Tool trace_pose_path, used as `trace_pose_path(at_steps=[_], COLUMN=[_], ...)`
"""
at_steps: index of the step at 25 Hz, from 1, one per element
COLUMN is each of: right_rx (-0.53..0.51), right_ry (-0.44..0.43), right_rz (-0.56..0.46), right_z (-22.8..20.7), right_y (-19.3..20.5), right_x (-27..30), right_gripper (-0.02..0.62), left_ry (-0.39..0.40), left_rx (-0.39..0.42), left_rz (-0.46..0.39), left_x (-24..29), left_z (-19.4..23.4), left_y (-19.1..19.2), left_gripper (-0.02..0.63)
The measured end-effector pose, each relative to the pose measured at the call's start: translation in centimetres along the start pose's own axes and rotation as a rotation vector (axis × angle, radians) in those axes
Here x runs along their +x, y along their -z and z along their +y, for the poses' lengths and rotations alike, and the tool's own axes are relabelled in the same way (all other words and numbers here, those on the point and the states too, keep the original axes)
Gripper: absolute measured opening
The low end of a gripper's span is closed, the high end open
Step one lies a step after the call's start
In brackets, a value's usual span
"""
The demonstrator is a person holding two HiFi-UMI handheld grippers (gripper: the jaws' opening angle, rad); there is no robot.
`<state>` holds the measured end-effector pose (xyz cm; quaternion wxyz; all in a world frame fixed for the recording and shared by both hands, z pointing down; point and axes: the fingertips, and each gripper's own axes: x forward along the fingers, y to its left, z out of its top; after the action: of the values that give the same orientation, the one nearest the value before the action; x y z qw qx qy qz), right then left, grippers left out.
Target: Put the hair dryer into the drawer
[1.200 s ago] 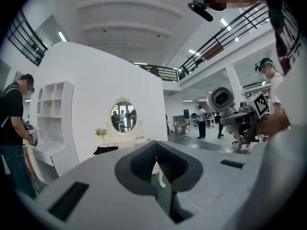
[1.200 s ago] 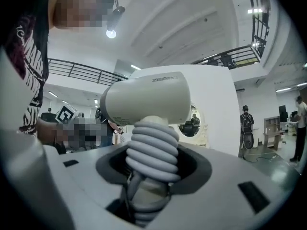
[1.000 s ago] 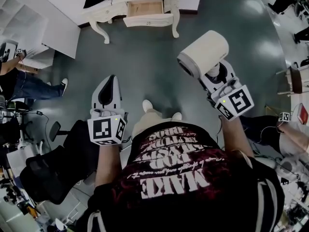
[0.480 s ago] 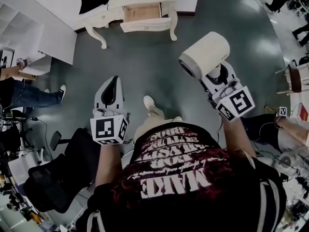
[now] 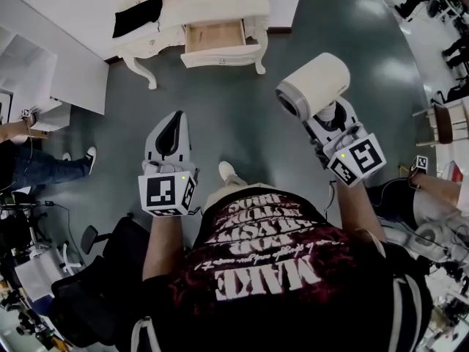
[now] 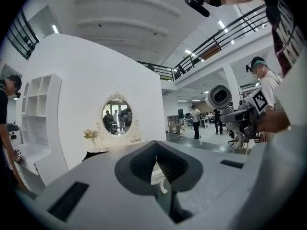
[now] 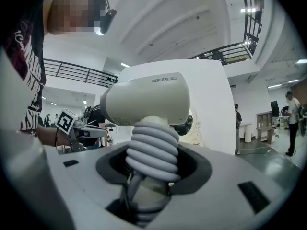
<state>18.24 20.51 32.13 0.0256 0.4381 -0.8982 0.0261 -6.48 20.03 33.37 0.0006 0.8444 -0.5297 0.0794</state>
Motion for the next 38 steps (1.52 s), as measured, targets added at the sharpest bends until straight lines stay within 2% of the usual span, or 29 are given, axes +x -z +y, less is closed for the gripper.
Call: trace_pose_path(at_steps=[13,17,26,32,38], right_rx=[0.018,0.003,-0.01,-0.025,-0.022], right_ry=[0.023,0.025,0.03,0.045,0.06], right_rz=[0.0,0.0,-0.003,-0.009,0.005], right_z=[-0.2,0.0,0.6,1.0,-0.7], right_y=[-1.3,-1.4,-2.2,-2.8,-3.2], right_x=[9.0,11.7,16.9,17.9,18.7], right_gripper=[0.212,0.212,0.212,0.212,0.212], left_ry=[0.032,0.038,0.067,0.092,0.12], left_rx=[-0.013,0.01,0.002,0.001,-0.009], left_rz=[-0.007,-0.024,-0.032,-0.041,-0.036], left_x=[5.2,6.8,9.4,10.7,12.9], left_z=[7.9,10.0,14.5,15.7,15.4], left_y=[0.2,0.4,1.0,0.9,0.6], left_gripper=[0.005,0.005,0.005,0.005,0.005])
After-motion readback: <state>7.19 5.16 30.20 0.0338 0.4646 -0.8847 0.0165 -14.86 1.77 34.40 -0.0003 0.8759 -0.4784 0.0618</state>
